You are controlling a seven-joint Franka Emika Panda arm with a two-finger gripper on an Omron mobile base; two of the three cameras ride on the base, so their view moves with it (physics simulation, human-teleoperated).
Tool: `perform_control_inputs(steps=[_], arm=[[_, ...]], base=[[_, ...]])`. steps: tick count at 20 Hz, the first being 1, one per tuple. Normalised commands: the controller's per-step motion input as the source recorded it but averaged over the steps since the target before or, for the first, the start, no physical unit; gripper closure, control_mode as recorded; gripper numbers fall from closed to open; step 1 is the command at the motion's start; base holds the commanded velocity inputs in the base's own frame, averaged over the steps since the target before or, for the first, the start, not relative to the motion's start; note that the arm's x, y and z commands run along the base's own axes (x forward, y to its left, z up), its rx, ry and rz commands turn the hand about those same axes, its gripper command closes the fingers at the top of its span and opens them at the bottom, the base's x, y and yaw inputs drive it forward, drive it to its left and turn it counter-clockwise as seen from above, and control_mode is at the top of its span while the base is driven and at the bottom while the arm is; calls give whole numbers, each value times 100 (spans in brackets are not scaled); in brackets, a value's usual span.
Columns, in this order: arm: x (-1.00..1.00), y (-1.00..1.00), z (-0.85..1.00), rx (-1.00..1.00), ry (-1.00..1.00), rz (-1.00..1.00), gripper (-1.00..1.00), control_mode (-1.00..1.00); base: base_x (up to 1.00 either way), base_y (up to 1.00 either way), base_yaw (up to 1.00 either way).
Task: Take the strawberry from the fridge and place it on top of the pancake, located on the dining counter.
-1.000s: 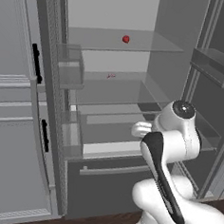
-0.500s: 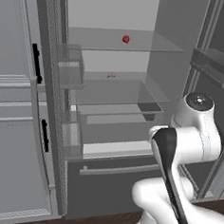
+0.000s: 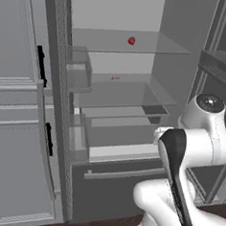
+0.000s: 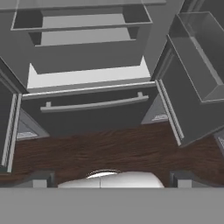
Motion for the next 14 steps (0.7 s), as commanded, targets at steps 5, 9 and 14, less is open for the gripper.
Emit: perform_control_inputs(steps=[5, 9, 14], arm=[[0, 0, 0, 0, 0, 0, -100, 100], [0, 0, 0, 0, 0, 0, -100, 100], [0, 0, 0, 0, 0, 0, -100, 100]], base=[[77, 31, 0], [97, -60, 0], [71, -11, 0]])
